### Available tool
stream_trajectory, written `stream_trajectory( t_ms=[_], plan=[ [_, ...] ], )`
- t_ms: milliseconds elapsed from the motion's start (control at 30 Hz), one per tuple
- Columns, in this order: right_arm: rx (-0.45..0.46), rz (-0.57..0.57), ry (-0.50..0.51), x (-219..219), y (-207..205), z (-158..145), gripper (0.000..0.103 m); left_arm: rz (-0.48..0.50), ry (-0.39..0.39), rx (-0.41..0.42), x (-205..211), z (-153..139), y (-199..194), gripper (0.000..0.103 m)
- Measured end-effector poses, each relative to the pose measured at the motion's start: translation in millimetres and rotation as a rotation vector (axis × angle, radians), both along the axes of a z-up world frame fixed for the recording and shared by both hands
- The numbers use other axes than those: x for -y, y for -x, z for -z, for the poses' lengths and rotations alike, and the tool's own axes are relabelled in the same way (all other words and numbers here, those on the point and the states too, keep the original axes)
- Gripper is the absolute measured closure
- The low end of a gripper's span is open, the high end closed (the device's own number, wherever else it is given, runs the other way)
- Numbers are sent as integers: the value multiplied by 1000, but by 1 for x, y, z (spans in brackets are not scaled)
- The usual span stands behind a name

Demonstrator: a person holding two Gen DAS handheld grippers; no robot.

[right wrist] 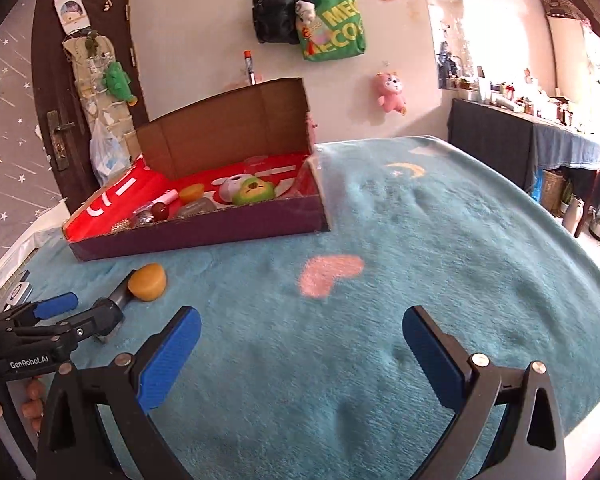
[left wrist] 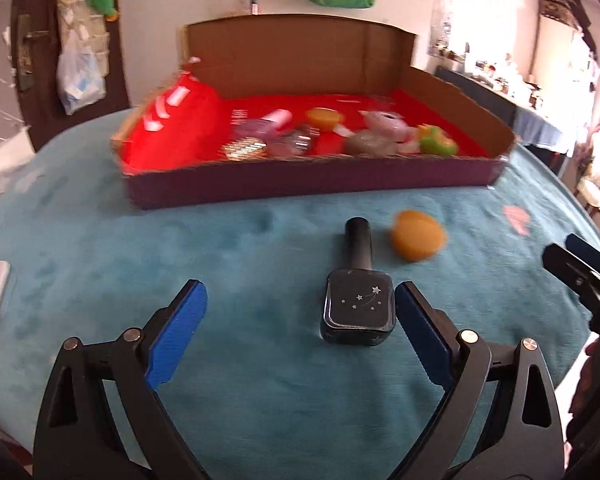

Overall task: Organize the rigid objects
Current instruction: 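Grasp the black star-printed polish with left tool while right tool grasps the orange egg sponge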

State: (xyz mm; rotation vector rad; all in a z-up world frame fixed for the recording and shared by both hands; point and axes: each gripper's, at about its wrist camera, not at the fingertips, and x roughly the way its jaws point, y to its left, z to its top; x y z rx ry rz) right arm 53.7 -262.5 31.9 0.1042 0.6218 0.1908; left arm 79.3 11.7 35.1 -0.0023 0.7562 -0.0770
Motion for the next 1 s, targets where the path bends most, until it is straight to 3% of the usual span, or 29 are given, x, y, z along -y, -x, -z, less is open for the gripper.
stream_trajectory(
  t_ms=[167, 333, 433, 567, 833, 1000],
  plan=[
    [-22, -64, -8, -18, -10, 2, 0, 47, -55, -5, 0, -1, -3, 7],
    [-53, -154, -21, -34, -16, 0, 0, 111, -46, -20, 3, 2, -5, 9],
    [-71, -199, 16, -47, -22, -1, 0, 116, -48, -40, 2, 6, -10, 23],
    [-89, -249, 53, -64, -31, -3, 0, 141, -34, -60, -3, 5, -15, 23],
    [-148, -305, 69, -90, -52, -2, 0, 102, -58, -76, -23, 1, -27, 24],
    [-194, -332, 119, -108, -64, 2, 9, 131, -19, -89, -23, 3, -29, 40]
  ],
)
